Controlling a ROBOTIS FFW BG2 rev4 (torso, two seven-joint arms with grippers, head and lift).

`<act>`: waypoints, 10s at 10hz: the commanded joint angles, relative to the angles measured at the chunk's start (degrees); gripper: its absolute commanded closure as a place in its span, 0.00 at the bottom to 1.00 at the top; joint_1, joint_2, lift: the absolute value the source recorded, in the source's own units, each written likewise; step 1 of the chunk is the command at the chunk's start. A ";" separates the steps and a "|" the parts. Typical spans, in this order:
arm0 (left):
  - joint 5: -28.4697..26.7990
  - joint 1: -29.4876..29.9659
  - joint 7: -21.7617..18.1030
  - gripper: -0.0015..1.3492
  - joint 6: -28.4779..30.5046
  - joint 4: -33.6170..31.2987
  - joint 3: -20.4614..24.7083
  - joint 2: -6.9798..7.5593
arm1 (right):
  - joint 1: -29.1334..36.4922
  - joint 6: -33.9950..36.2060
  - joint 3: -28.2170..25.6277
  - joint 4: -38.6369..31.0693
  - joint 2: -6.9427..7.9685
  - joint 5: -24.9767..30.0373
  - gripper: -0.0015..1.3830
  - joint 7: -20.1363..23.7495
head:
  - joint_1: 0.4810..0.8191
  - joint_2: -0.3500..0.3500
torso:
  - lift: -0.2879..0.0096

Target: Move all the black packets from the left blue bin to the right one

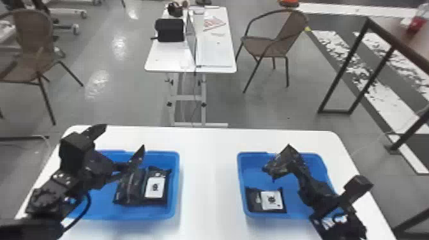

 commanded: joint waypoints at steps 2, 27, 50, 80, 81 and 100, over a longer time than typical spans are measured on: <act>2.53 0.87 0.00 0.09 1.23 -0.30 1.19 -0.14 | -1.32 -0.88 -1.59 1.87 0.28 3.48 0.13 -2.02 | 0.63 0.39 | 0.97; 16.24 -21.19 3.60 0.89 34.01 35.03 -3.20 6.24 | 6.59 -3.08 -0.36 -18.17 5.55 -4.17 0.20 -5.01 | 0.63 0.44 | 0.97; 21.51 -31.65 -34.98 0.59 11.07 44.35 -15.60 -0.14 | -5.71 6.85 13.53 -11.31 5.73 -2.85 0.92 9.85 | 0.63 0.36 | 0.97; 12.81 -34.99 -14.07 0.22 33.75 57.62 -4.52 5.72 | 2.46 -3.70 -4.14 -11.84 5.46 -6.10 0.12 -5.89 | 0.63 0.31 | 0.97; 13.25 -36.39 -14.15 0.25 31.46 61.31 -4.70 5.72 | 2.46 -3.70 -3.87 -11.58 5.55 -6.37 0.12 -5.89 | 0.63 0.30 | 0.97; 29.42 -14.77 -30.32 0.91 15.64 24.84 -5.49 4.66 | 1.50 2.19 6.50 -15.53 5.55 -9.35 0.12 1.15 | 0.63 0.36 | 0.97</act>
